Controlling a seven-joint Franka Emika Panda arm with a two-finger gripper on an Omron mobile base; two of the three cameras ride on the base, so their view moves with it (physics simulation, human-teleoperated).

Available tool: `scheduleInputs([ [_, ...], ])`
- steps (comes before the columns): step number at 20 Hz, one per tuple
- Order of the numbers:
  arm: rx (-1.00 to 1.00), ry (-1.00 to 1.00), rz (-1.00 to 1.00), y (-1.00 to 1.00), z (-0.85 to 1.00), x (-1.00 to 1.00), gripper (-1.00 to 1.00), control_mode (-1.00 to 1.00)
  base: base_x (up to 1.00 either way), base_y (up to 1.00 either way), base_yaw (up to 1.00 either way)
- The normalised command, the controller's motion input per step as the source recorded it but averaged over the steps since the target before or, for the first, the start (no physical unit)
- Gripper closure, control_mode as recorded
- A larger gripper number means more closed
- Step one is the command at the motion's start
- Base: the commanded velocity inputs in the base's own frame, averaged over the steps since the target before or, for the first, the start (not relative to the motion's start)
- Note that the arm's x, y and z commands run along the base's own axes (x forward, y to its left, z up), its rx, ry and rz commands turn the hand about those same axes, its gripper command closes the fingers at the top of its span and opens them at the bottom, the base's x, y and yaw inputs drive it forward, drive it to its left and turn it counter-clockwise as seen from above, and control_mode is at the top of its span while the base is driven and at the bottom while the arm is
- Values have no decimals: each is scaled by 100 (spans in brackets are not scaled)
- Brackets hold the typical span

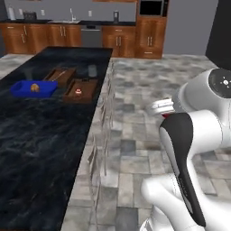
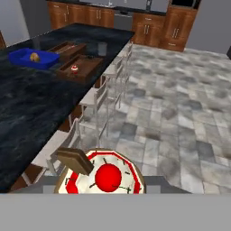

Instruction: Take the cupcakes from the fridge and place them on the empty tray on the dining counter.

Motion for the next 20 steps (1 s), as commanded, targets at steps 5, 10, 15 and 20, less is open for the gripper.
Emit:
scheduleInputs([
  [5, 0, 0, 0, 0, 0, 0, 100, 100, 100, -100, 34],
  [10, 0, 0, 0, 0, 0, 0, 100, 100, 99, -95, 38],
  [15, 0, 0, 0, 0, 0, 0, 100, 100, 100, -81, 42],
  [20, 0, 0, 0, 0, 0, 0, 100, 100, 100, -60, 48],
])
